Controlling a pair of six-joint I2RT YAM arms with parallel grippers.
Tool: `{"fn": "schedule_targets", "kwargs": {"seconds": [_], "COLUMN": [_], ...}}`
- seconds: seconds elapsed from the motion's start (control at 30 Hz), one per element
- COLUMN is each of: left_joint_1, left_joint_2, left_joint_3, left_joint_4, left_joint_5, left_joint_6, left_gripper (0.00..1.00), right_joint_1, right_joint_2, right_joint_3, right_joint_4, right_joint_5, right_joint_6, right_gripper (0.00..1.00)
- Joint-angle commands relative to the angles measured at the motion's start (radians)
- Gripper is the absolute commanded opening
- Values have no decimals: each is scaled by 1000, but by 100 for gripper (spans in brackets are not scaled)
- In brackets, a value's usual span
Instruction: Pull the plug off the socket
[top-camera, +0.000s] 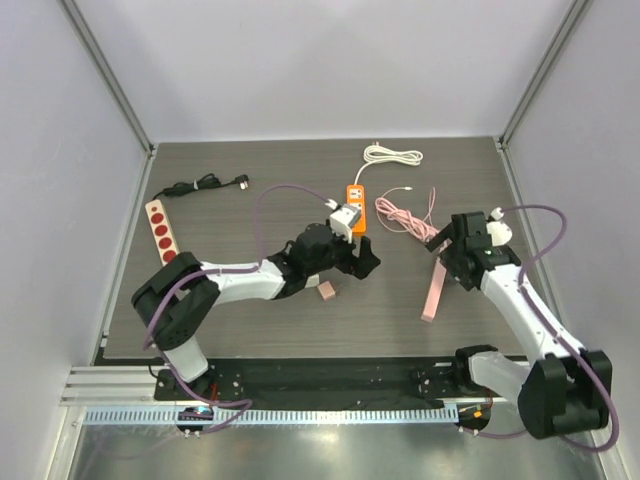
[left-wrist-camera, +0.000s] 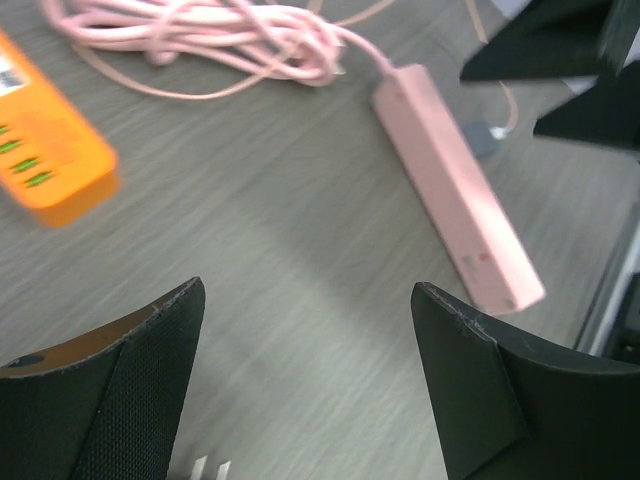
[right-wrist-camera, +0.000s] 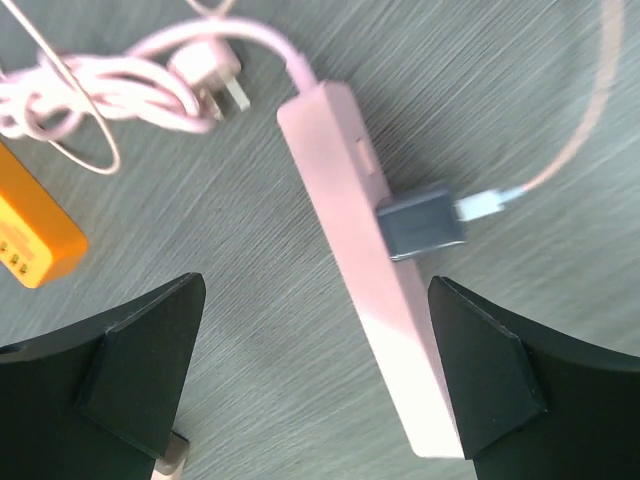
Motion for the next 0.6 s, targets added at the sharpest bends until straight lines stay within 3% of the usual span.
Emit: {"fn": "schedule_targets", "kwargs": {"seconds": [0.0,0.13,0.3,0.47,0.57], "left_joint_1": [-90,-190,-319,-353,-353], "left_joint_2": [45,154,330,463,507], "left_joint_3": [74,213,396,598,629], "left_joint_4": [20,-30,-162,-323,-343], "left_joint_5": [-42,-80,-211,-258,-223], "left_joint_6": [46,39,67,49,38], "left_gripper": [85,87,89,88,86], "right_joint_1": [-45,-177,-217,-222,-222], "right_joint_2": [-115,-185,-161,-175,-175], "right_joint_3": [81,136,171,162,150], "right_joint_4": [-126,-177,-201,-203,-203], "right_joint_5": [99,14,-44,-36,-29], "right_joint_6": [-91,-154,-212,-245,-258], "right_gripper": [100,100,100,100,100]}}
